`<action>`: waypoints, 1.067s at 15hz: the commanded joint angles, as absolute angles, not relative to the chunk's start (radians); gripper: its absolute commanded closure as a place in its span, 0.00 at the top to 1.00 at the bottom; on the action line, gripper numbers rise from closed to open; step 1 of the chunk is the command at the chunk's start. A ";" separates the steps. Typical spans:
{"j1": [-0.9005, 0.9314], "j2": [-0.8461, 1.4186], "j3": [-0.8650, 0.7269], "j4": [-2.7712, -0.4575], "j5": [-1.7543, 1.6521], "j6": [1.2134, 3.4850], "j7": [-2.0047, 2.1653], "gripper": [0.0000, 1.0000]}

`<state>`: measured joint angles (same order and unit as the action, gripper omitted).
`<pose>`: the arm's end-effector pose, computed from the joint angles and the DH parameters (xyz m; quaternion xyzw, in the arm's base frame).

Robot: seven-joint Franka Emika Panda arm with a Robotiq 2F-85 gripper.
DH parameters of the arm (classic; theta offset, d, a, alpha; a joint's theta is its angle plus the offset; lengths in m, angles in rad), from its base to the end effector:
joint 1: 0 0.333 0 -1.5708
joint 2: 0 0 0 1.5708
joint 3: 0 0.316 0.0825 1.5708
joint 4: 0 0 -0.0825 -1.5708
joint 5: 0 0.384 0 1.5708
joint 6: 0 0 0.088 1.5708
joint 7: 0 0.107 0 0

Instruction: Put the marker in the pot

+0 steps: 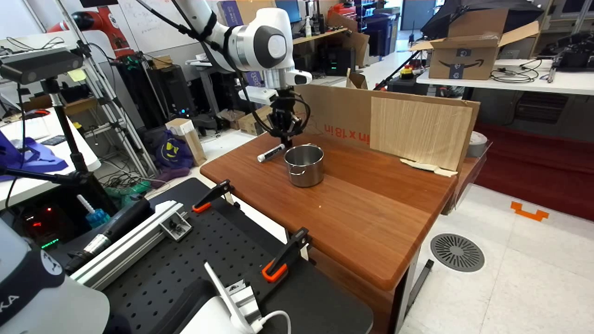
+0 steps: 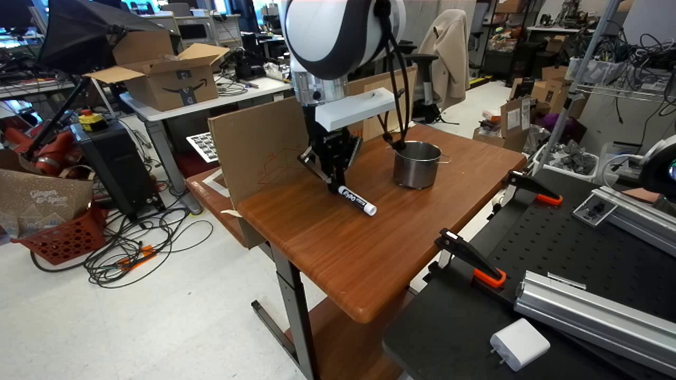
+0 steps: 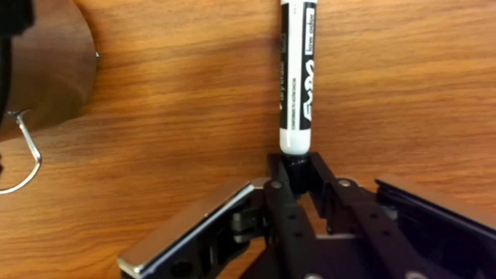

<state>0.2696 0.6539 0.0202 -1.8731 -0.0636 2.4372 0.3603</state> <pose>0.5987 0.1780 0.1531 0.9988 -0.0119 -0.0381 0.0268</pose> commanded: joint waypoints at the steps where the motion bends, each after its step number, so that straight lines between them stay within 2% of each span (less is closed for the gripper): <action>1: 0.276 0.615 0.006 -1.893 -0.078 2.484 0.359 0.05; 7: 0.276 0.468 -0.021 -1.987 -0.096 2.640 0.372 0.05; 16: 0.284 0.260 -0.139 -2.276 -0.236 2.984 0.406 0.05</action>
<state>0.2672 0.3141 -0.0896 -2.1726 -0.1633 2.8626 0.3647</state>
